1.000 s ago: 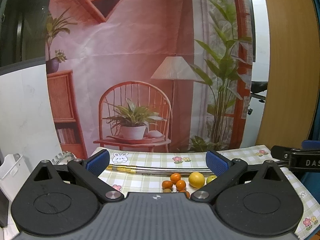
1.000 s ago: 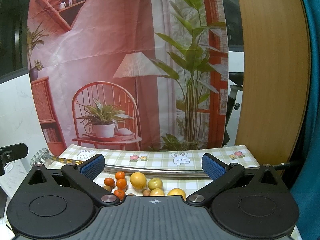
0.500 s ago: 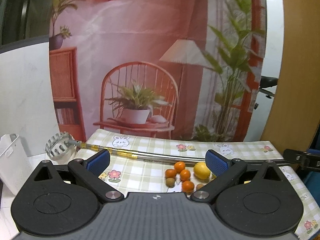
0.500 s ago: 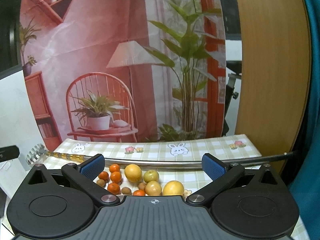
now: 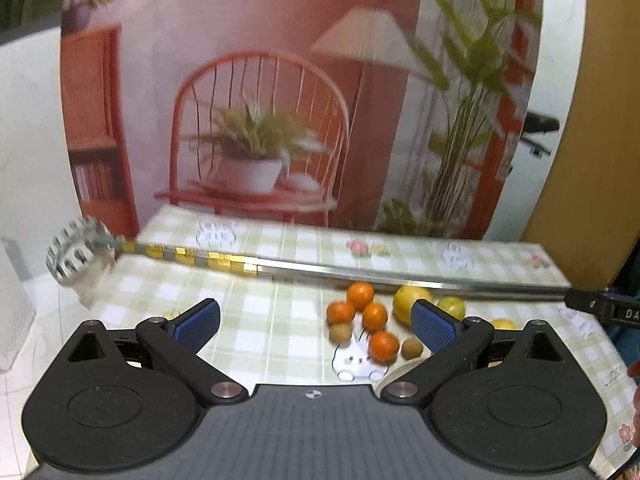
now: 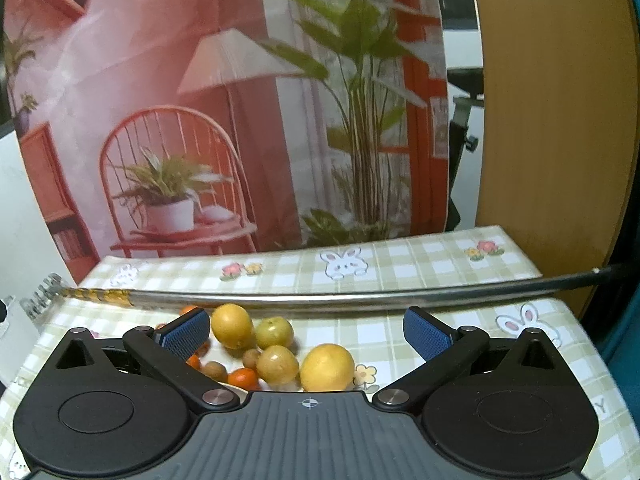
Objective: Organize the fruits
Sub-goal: 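Lower the left tool onto a small brown kiwi and close it, then grasp a large yellow grapefruit with the right tool while the left tool holds the kiwi, then carry the grapefruit and the kiwi over the white plate with both tools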
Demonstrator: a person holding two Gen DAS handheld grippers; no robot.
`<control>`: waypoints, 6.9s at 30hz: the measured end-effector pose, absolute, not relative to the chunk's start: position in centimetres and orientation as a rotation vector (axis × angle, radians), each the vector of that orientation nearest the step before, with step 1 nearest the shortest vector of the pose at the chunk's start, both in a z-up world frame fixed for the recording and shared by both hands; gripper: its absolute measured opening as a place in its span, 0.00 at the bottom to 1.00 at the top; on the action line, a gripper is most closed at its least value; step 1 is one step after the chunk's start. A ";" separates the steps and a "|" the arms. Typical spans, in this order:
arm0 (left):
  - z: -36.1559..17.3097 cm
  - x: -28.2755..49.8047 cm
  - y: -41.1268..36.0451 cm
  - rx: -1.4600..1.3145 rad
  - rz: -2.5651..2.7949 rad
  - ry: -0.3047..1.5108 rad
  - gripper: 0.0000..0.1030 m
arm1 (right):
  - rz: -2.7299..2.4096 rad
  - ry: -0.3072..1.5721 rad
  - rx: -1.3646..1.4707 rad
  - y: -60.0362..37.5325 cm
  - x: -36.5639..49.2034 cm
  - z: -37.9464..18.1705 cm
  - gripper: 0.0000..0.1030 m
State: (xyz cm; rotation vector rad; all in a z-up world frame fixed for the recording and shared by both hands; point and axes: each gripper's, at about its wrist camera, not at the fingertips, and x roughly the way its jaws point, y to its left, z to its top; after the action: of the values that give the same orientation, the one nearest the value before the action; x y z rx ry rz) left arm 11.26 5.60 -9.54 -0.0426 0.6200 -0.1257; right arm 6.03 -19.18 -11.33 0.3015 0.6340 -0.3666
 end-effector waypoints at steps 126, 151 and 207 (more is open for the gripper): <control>-20.4 18.3 1.9 -0.026 -0.315 0.728 0.29 | 0.180 1.124 -0.175 -17.5 19.4 -24.2 0.39; -18.9 17.0 1.4 -0.014 -0.335 0.712 0.29 | 0.099 1.016 0.088 -18.5 17.4 -23.0 0.39; -22.8 11.1 -0.4 0.069 -0.385 0.850 0.29 | -0.050 0.947 0.346 -13.2 5.3 -22.4 0.39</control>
State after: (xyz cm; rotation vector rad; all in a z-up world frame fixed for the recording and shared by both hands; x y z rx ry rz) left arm 11.10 -0.42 -22.84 0.0693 0.8495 -0.3849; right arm 5.34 -13.18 -22.35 0.3459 0.9470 -0.0503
